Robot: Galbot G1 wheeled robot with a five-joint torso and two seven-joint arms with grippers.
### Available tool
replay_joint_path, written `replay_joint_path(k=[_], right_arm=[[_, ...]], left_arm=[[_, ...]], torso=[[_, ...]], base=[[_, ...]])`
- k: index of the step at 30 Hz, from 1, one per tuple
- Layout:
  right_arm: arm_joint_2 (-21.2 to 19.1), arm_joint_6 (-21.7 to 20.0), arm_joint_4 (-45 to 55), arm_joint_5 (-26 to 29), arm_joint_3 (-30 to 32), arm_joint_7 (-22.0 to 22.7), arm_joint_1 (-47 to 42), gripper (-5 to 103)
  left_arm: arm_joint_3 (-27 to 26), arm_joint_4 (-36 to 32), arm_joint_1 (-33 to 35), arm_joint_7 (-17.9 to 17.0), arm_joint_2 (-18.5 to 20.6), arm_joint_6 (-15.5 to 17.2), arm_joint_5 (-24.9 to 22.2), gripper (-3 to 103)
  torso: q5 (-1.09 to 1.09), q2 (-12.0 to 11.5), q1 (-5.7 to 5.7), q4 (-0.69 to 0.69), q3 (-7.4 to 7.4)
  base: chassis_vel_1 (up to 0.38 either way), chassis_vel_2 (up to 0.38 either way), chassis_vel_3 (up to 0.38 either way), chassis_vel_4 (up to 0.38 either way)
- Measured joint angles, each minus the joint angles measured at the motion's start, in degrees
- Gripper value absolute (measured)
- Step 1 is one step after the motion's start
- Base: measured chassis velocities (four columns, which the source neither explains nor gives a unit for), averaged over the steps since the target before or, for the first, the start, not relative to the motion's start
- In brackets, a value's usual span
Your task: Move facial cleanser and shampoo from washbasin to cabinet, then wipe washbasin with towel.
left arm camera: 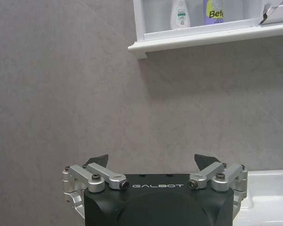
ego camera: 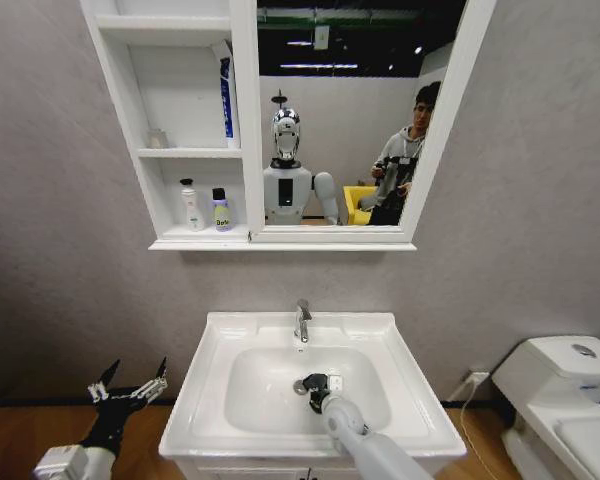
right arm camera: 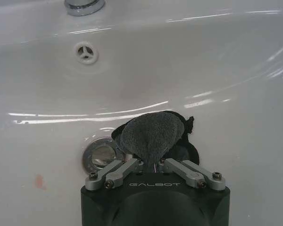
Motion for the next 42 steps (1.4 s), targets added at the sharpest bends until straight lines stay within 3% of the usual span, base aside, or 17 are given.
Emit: replay_joint_path(k=[6,15,22,27,36,42], right_arm=[[5.49,-0.31,-2.36,6.55,-3.59,-2.95,3.71,7],[10.53,-2.24,-6.37,14.38,-6.07,-1.2,9.51,7],[12.95,-2.81,-8.75,13.86,-5.08,-1.09,8.28,7],[12.22,-3.33,-8.1,12.77,-3.83,-0.34,6.63,7],[6.43,-4.53,-4.13,13.72,-0.37,3.81,4.76,7],[3.33,-3.92,-2.23,11.48,0.92,6.44,3.81,7]], left_arm=[[0.0,0.0,0.0,0.0,0.0,0.0,0.0,100],[0.0,0.0,0.0,0.0,0.0,0.0,0.0,100],[0.0,0.0,0.0,0.0,0.0,0.0,0.0,100],[0.0,0.0,0.0,0.0,0.0,0.0,0.0,100],[0.0,0.0,0.0,0.0,0.0,0.0,0.0,100],[0.0,-0.01,0.0,0.0,0.0,0.0,0.0,100]], torso=[[0.02,0.0,0.0,0.05,0.0],[0.0,0.0,0.0,0.04,0.0],[0.01,0.0,0.0,0.04,0.0],[0.02,0.0,0.0,0.03,0.0],[0.02,0.0,0.0,0.02,0.0],[0.02,0.01,0.0,0.03,0.0]], base=[[0.0,0.0,0.0,0.0],[0.0,0.0,0.0,0.0],[0.0,0.0,0.0,0.0],[0.0,0.0,0.0,0.0],[0.0,0.0,0.0,0.0],[0.0,0.0,0.0,0.0]])
